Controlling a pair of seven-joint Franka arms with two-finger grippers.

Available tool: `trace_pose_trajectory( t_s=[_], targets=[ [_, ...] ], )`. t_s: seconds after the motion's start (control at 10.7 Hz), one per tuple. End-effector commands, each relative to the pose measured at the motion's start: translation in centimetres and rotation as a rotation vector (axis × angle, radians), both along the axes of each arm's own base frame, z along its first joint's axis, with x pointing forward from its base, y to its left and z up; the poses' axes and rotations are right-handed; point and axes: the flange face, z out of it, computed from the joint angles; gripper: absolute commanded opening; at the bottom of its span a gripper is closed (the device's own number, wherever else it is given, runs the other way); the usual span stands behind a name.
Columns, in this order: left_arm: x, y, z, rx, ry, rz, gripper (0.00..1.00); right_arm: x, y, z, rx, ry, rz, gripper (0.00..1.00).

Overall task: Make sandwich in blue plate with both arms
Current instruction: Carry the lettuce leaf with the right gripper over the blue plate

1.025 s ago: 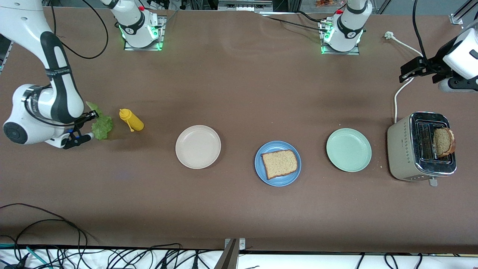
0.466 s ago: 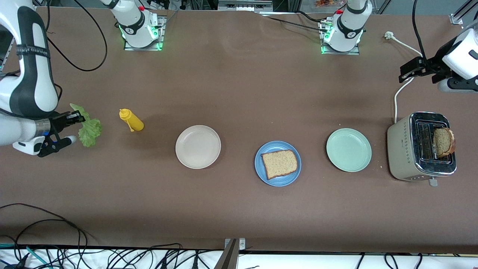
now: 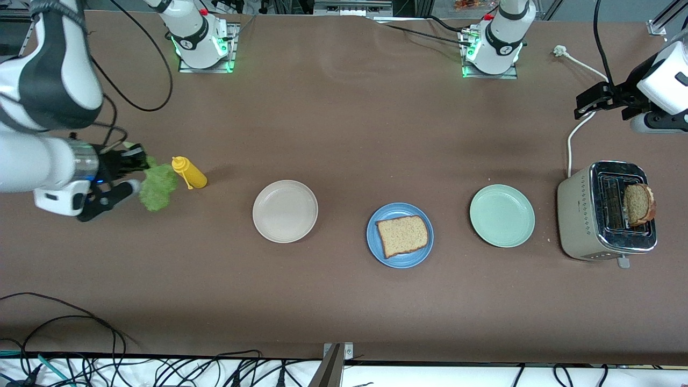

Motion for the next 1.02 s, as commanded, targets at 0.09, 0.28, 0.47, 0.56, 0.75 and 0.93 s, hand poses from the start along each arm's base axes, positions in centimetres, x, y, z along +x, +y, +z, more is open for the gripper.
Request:
trace_pose_trajectory(
  t_s=[0.09,0.28,0.47,0.56,0.75,0.93],
  targets=[
    [0.1,0.1,0.3,-0.018,0.006,-0.001,1.00,0.5,14.5,2.4,0.235,-0.206,0.141,0.00],
    [0.1,0.1,0.3,-0.018,0.006,-0.001,1.00,0.1,22.4,2.0,0.358,-0.339,0.196,0.00],
    [0.1,0.1,0.3,-0.018,0.006,-0.001,1.00,-1.1,29.5,-1.1,0.420,-0.390,0.250,0.00],
    [0.1,0.1,0.3,-0.018,0.006,-0.001,1.00,-1.8,32.8,-2.6,0.449,-0.434,0.268,0.00],
    [0.1,0.1,0.3,-0.018,0.006,-0.001,1.00,-1.7,37.0,-7.5,0.478,-0.546,0.291,0.00],
    [0.1,0.1,0.3,-0.018,0.006,-0.001,1.00,-1.8,40.0,-11.9,0.501,-0.669,0.329,0.00]
  ],
)
